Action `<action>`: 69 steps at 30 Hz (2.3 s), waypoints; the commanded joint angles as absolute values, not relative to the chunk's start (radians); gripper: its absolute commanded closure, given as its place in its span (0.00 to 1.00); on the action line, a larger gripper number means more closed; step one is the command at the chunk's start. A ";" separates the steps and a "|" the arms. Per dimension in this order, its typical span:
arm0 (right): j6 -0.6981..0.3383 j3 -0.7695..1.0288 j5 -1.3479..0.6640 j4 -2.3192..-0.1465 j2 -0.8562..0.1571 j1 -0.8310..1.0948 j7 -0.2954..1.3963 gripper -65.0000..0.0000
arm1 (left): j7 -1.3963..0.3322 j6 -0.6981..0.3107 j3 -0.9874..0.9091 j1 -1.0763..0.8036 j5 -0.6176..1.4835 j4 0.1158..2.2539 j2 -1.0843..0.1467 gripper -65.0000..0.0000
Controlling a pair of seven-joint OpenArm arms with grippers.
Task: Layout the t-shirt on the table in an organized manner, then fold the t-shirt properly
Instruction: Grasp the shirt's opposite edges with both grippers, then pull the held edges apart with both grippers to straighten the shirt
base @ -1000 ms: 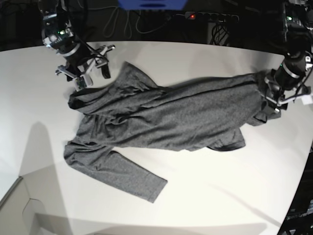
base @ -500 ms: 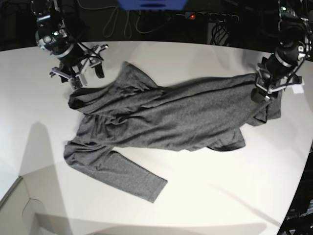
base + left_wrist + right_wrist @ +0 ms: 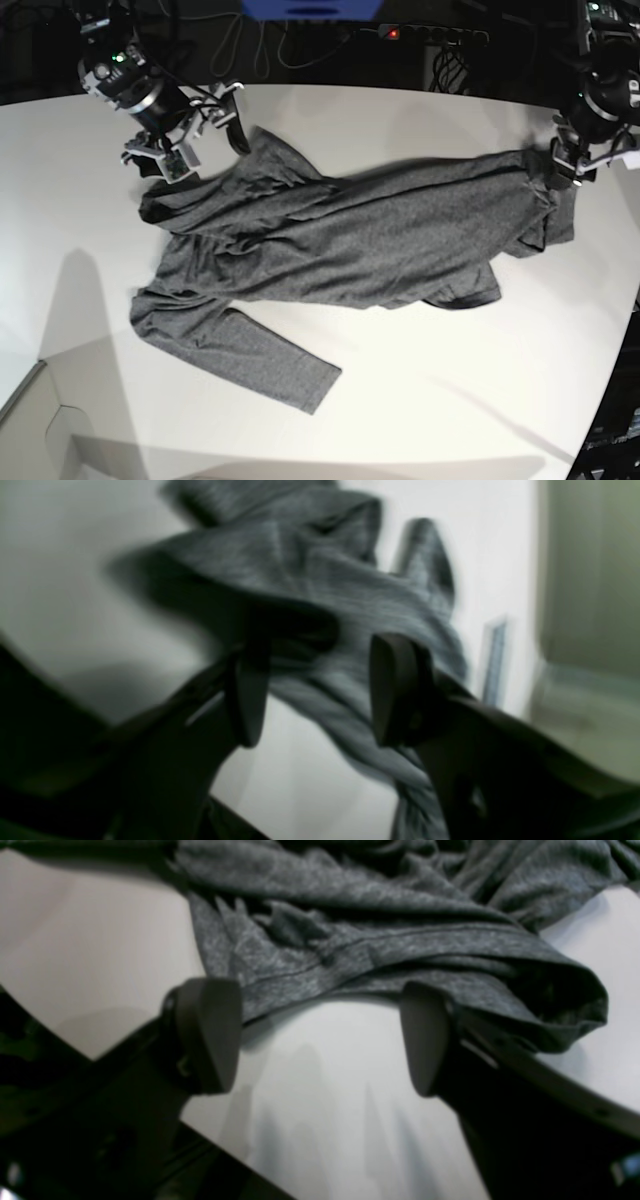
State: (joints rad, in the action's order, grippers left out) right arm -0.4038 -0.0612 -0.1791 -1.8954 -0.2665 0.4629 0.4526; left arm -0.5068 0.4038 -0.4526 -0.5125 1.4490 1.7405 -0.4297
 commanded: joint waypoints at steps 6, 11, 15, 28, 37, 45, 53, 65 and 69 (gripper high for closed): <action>-0.404 -0.097 -0.183 -1.863 -0.278 0.429 0.432 0.19 | -0.529 0.407 -0.403 -0.400 1.484 1.633 -0.441 0.51; -0.400 -0.148 -0.180 -1.811 -0.280 0.410 0.432 0.19 | -0.526 0.407 -0.335 -0.321 1.484 1.586 -0.433 0.51; -0.400 -0.191 -0.071 -1.805 -0.274 0.383 0.432 0.19 | -0.527 0.407 -0.323 -0.266 1.484 1.511 -0.384 0.51; -0.400 -0.226 0.030 -1.791 -0.254 0.384 0.432 0.19 | -0.518 0.407 -0.383 -0.173 1.484 1.383 -0.363 0.51; -0.400 -0.226 0.031 -1.790 -0.259 0.384 0.432 0.19 | -0.519 0.406 -0.374 -0.024 1.422 1.253 -0.282 0.51; -0.400 -0.226 0.033 -1.790 -0.262 0.383 0.432 0.19 | -0.519 0.406 -0.374 0.042 1.225 1.139 -0.186 0.60; -0.400 -0.226 0.033 -1.790 -0.262 0.383 0.433 0.19 | -0.519 0.406 -0.383 0.077 1.198 1.032 -0.196 1.00; -0.397 -0.226 0.035 -1.793 -0.228 0.383 0.433 0.19 | -0.561 0.406 -0.383 -0.050 1.276 1.552 -0.197 1.00; -0.397 -0.232 0.035 -1.796 -0.225 0.380 0.433 0.19 | -0.561 0.406 -0.384 -0.071 1.271 1.673 -0.197 1.00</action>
State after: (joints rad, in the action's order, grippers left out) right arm -0.3962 -0.2333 0.0418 -1.7748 -0.2192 0.3798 0.4522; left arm -0.5503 0.3996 -0.3801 -0.0700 1.2648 1.6611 -0.1864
